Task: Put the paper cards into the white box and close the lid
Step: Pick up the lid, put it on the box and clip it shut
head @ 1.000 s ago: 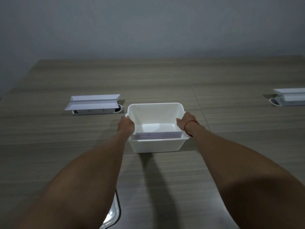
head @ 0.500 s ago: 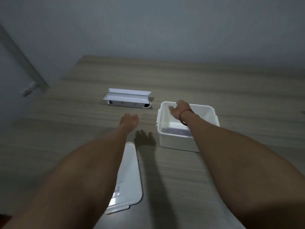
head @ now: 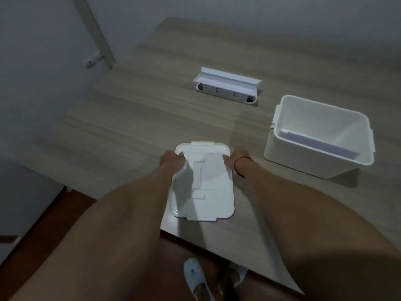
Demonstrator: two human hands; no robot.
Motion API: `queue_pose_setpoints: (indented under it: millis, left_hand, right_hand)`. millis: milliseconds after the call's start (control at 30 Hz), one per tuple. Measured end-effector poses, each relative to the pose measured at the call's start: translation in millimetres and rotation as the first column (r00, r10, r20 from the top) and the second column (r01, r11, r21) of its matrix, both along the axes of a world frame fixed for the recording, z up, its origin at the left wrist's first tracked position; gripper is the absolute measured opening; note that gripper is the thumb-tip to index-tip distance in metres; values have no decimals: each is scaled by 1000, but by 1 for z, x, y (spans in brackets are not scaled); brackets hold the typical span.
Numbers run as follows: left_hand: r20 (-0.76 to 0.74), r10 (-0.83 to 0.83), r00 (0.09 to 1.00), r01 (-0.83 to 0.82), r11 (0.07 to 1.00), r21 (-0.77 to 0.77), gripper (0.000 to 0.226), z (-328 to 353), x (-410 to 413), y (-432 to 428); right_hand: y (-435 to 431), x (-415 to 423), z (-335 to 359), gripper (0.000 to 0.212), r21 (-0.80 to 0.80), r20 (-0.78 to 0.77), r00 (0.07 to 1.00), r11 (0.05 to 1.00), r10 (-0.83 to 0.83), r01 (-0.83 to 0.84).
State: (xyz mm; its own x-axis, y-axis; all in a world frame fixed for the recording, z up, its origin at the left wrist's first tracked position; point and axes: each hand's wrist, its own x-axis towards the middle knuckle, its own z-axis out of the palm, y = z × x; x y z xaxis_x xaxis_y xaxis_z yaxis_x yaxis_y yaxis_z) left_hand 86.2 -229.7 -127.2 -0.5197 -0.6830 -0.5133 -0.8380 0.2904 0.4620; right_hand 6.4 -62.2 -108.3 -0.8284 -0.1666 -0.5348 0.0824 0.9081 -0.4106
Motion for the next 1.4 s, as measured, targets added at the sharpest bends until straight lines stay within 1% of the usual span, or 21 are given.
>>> queue_pose_setpoints:
  millis: [133, 233, 300, 367, 467, 533, 600, 667, 733, 800, 833, 900, 933, 1000, 1100, 1167, 1200, 1267, 1300, 1367, 1400]
  left_hand:
    - [7, 53, 999, -53, 996, 70, 66, -21, 14, 1]
    - [30, 54, 998, -59, 979, 197, 85, -22, 15, -3]
    - [25, 11, 1000, -18, 960, 279, 91, -17, 16, -5]
    - [-48, -49, 998, 59, 965, 254, 94, 1, 13, -9]
    - [-279, -121, 953, 156, 982, 106, 105, 47, -10, -19]
    - [-457, -192, 868, 194, 980, -44, 90, 97, -29, -20]
    - [-582, -317, 749, 202, 946, -255, 67, 145, -46, -17]
    - [-573, -495, 654, 233, 852, -469, 41, 181, -63, -13]
    - [-487, -624, 611, 262, 739, -620, 24, 206, -75, -6]
    - [-397, -679, 618, 299, 670, -679, 23, 216, -82, 3]
    - [-362, -697, 618, 317, 643, -697, 25, 219, -83, 9]
    - [-335, -722, 606, 360, 624, -694, 28, 225, -84, 20]
    - [-329, -733, 595, 392, 622, -678, 26, 227, -84, 26]
    - [-301, -776, 555, 482, 594, -644, 23, 229, -86, 34]
    - [-226, -799, 557, 624, 582, -521, 40, 224, -91, 44]
    - [-180, -777, 603, 679, 618, -396, 37, 221, -97, 47]
    - [-173, -753, 635, 677, 651, -343, 33, 220, -101, 51]
    - [-237, -670, 703, 611, 740, -281, 44, 217, -108, 52]
    - [-282, -642, 713, 571, 765, -297, 45, 216, -113, 60]
    - [-355, -568, 742, 434, 812, -390, 30, 213, -119, 64]
    - [-397, -520, 756, 350, 834, -427, 28, 212, -123, 69]
  right_hand:
    - [-3, 17, -16, 49, 49, 146, 978, 988, -150, 144]
    - [-7, 25, -22, 66, -27, 232, 923, 946, -307, 322]
    - [-9, 25, -20, 75, -57, 332, 883, 928, -331, 369]
    - [-16, 20, 0, 78, -117, 387, 859, 906, -335, 407]
    - [-27, -7, 53, 75, -293, 315, 861, 822, -399, 488]
    - [-35, -32, 96, 80, -444, 294, 834, 706, -467, 552]
    - [-39, -54, 134, 80, -596, 306, 789, 539, -533, 595]
    - [-43, -73, 170, 77, -720, 380, 765, 353, -520, 597]
    - [-44, -85, 206, 77, -790, 495, 784, 181, -374, 585]
    - [-45, -94, 224, 73, -800, 527, 786, 125, -323, 587]
    - [-42, -99, 229, 62, -798, 504, 797, 172, -333, 577]
    - [-32, -104, 233, 22, -777, 450, 802, 271, -393, 569]
    - [-26, -104, 232, 16, -760, 429, 805, 317, -410, 567]
    - [-13, -108, 221, 27, -769, 408, 811, 320, -420, 553]
    - [2, -107, 206, 12, -752, 401, 744, 271, -534, 600]
    - [15, -107, 201, 39, -733, 360, 657, 236, -663, 639]
    - [25, -109, 199, 44, -726, 338, 631, 234, -698, 647]
    - [42, -110, 200, 46, -729, 317, 644, 256, -696, 635]
    - [57, -112, 200, 47, -734, 315, 646, 253, -695, 630]
    - [73, -118, 195, 51, -717, 319, 684, 305, -656, 627]
    - [86, -125, 190, 48, -721, 336, 689, 295, -642, 627]
